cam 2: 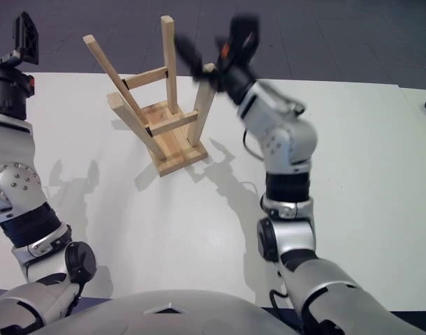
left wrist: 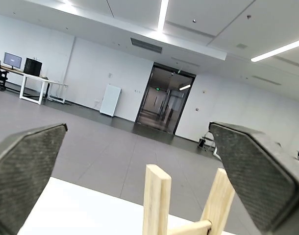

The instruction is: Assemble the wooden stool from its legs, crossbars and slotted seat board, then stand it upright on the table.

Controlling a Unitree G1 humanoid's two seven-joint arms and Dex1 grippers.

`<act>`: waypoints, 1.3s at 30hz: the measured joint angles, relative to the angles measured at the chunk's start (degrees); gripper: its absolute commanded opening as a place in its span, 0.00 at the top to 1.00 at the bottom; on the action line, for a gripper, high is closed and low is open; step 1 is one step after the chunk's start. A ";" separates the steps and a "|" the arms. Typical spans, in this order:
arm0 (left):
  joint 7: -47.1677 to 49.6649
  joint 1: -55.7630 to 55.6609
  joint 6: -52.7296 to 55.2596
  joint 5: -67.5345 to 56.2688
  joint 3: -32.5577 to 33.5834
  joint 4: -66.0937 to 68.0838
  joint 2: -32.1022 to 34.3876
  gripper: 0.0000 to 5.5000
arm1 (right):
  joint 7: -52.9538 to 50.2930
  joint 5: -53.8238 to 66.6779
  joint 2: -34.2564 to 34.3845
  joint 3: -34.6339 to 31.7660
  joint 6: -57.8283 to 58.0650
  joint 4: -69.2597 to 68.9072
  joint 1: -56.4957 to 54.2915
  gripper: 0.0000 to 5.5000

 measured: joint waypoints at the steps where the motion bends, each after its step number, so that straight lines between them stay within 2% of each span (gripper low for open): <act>1: 0.01 0.62 0.42 -0.29 -0.40 -0.08 -0.14 0.02 | 0.10 -0.68 -0.18 1.44 0.66 -0.09 1.85 0.02; 4: 0.03 2.95 1.05 -0.29 -2.45 -0.10 -1.36 0.02 | 0.56 -1.92 0.13 1.88 -0.56 -0.67 3.10 0.02; 8: 0.02 3.25 0.98 0.00 -5.03 0.55 -2.23 0.02 | 2.78 0.10 0.64 -1.58 -2.70 -2.53 1.35 0.02; 14: -0.02 3.22 0.69 0.81 -6.51 1.25 -2.20 0.02 | 6.86 2.96 -2.50 -6.81 -5.93 -7.95 -0.80 0.02; 18: 0.12 2.95 -0.07 1.02 -6.50 2.14 -2.12 0.02 | 5.36 2.58 -0.85 -9.85 -13.00 -4.52 -9.41 0.02; 25: 0.83 1.87 -1.47 4.28 -7.43 3.39 -1.79 0.02 | 2.26 -0.44 1.28 -13.36 -26.56 14.16 -29.07 0.02; 27: 1.27 1.84 -1.47 4.32 -7.41 3.41 -1.85 0.02 | 1.54 -3.55 2.02 -10.77 -25.96 17.45 -28.08 0.02; 29: 1.42 1.84 -1.47 4.32 -7.31 3.45 -1.89 0.02 | 1.42 -5.85 3.05 -6.48 -22.63 18.06 -22.59 0.02; 33: 1.57 2.32 -1.40 4.32 -7.14 3.39 -1.90 0.02 | 3.40 -7.42 3.17 0.11 -19.35 10.25 -13.63 0.02; 39: 2.10 3.70 -1.38 4.78 -8.00 3.49 -2.51 0.02 | 3.95 -6.13 5.39 -2.08 -20.94 9.98 -12.99 0.02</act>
